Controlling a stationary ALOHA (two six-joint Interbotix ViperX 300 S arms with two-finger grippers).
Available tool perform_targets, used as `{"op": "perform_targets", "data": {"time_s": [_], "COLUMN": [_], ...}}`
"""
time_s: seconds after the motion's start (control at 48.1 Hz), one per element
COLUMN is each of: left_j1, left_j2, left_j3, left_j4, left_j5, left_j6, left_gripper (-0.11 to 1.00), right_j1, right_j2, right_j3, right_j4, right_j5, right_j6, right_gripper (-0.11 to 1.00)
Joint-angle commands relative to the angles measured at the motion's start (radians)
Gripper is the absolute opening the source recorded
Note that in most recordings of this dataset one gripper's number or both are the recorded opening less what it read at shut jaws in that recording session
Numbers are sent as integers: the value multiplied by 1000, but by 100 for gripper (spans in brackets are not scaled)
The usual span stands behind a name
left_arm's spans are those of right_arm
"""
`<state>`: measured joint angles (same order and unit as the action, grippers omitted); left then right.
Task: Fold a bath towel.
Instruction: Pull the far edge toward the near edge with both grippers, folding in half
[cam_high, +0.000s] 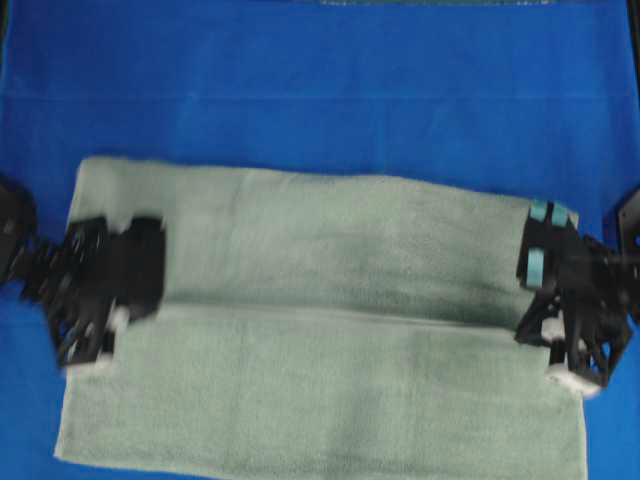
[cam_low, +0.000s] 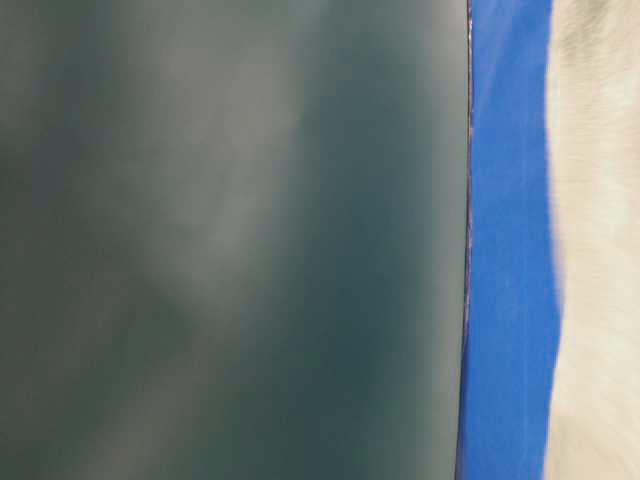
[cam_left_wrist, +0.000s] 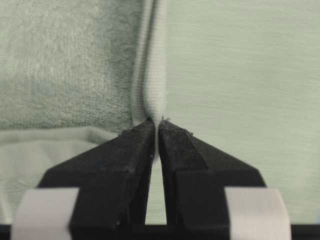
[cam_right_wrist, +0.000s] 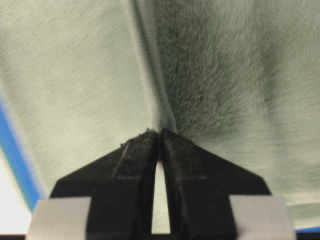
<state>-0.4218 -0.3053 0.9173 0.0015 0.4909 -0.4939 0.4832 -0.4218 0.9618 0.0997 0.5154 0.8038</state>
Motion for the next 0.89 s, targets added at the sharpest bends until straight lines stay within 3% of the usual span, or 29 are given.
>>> {"op": "perform_targets", "data": {"time_s": [0.0,0.145,0.353,0.873], "left_j1": [-127,-232,-321,-318], "left_j2": [26,115,238,314], "left_j3": [-40,-127,-259,-276], "left_j4": [14,14,12,17], "left_j5": [-41,-44,-34,-72], "left_j6": [-81,-124,-126,-129], "left_gripper": [3,3,3,4], "right_j1": [117,242,353,379], "right_j2": [64,179,301,383], "right_j3": [-54,-140,-239,-250], "right_j4": [-49,-104,-106,-107], "right_j5": [-15,-20,-20,-40], "right_j6": [109,261,370,480], "right_gripper": [5,5,5,5]}}
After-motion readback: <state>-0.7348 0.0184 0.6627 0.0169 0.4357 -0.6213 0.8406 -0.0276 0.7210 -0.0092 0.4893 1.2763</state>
